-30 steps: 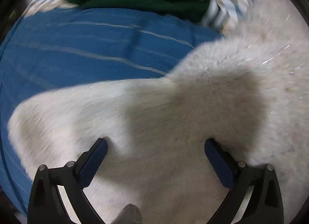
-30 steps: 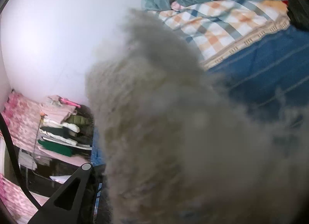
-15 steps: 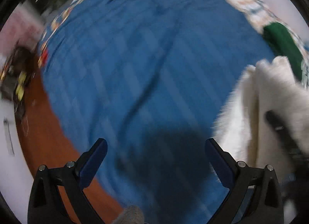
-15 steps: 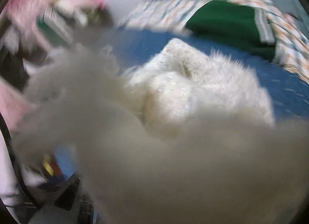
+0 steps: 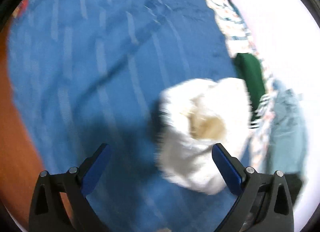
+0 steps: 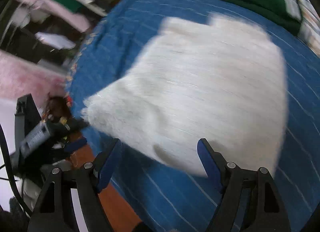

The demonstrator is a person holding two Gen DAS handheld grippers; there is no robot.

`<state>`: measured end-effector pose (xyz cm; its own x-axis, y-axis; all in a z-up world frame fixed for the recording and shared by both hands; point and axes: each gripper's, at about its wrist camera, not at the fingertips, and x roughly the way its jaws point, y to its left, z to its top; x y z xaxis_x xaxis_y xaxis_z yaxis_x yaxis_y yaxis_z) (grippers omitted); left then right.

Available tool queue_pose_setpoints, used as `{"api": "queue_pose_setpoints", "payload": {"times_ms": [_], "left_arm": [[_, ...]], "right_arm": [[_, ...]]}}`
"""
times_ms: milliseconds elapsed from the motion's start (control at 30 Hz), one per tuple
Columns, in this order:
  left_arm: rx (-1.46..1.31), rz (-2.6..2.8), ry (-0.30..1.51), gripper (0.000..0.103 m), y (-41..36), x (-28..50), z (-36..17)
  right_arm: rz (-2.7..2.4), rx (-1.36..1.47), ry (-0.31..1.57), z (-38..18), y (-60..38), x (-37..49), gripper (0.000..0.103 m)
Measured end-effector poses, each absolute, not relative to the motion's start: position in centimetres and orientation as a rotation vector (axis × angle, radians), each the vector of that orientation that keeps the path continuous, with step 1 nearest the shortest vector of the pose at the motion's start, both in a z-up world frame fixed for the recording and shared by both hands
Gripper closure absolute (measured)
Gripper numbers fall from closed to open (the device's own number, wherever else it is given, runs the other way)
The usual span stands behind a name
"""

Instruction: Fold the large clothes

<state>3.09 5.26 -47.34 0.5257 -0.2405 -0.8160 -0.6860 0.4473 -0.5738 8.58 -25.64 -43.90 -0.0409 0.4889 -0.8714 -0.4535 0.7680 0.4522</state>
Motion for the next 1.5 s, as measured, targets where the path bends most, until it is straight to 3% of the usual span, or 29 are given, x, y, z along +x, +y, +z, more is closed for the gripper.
{"api": "queue_pose_setpoints", "payload": {"times_ms": [267, 300, 333, 367, 433, 500, 567, 667, 833, 933, 1067, 1133, 1200, 1300, 1367, 1500], "left_arm": [[-1.258, 0.252, 0.992, 0.001, 3.1, 8.7, -50.4], [-1.264, 0.281, 0.982, 0.013, 3.0, 9.1, -51.1], [-1.261, 0.310, 0.968, 0.032, 3.2, 9.3, -51.5], [-1.249, 0.338, 0.963, 0.073, 3.4, 9.7, -51.8], [-1.217, 0.367, 0.955, 0.086, 3.6, 10.3, -51.4], [-1.133, 0.394, 0.893, 0.089, 3.2, 9.0, -48.6], [-1.074, 0.420, 0.881, 0.089, 2.5, 7.6, -47.1], [-1.116, 0.487, 0.920, 0.089, 2.7, 5.3, -48.8], [-1.185, 0.492, 0.958, 0.086, 4.5, 4.9, -52.5], [-1.162, 0.440, 1.002, 0.078, 5.2, 6.2, -53.3], [-1.122, 0.474, 1.014, 0.062, 5.9, 5.6, -50.9], [-1.033, 0.515, 1.023, 0.049, 5.8, 4.4, -48.4], [-0.908, 0.606, 1.028, 0.024, 5.7, 3.2, -46.1], [-0.727, 0.680, 1.008, 0.011, 5.6, 2.4, -42.7], [-0.587, 0.703, 1.015, 0.004, 5.3, 3.7, -41.0], [-0.436, 0.655, 1.064, 0.004, 3.9, 9.0, -41.6]], "right_arm": [[0.453, 0.267, 1.556, -47.5, -35.5, 10.8, 0.024], [0.443, 0.299, 1.562, -47.9, -35.9, 10.9, 0.024], [0.434, 0.333, 1.569, -48.0, -36.5, 11.1, 0.024], [0.427, 0.349, 1.574, -48.3, -36.6, 11.2, 0.023], [0.422, 0.362, 1.580, -48.4, -36.6, 11.6, 0.024], [0.424, 0.363, 1.569, -47.6, -36.8, 12.0, 0.024], [0.464, 0.346, 1.538, -46.4, -36.7, 12.5, 0.024], [0.510, 0.289, 1.521, -45.8, -35.2, 14.2, 0.025], [0.568, 0.142, 1.583, -46.6, -31.2, 16.8, 0.055], [0.542, -0.037, 1.671, -50.5, -27.9, 18.1, 0.059], [0.520, -0.091, 1.704, -54.0, -26.2, 20.0, 0.056], [0.533, -0.104, 1.743, -53.5, -26.1, 20.5, 0.056], [0.556, -0.103, 1.744, -52.6, -26.8, 20.4, 0.056], [0.576, -0.070, 1.730, -50.3, -28.5, 20.1, 0.056], [0.591, 0.022, 1.706, -48.6, -30.1, 20.1, 0.056], [0.602, 0.111, 1.646, -47.0, -31.0, 21.3, 0.056]]}}
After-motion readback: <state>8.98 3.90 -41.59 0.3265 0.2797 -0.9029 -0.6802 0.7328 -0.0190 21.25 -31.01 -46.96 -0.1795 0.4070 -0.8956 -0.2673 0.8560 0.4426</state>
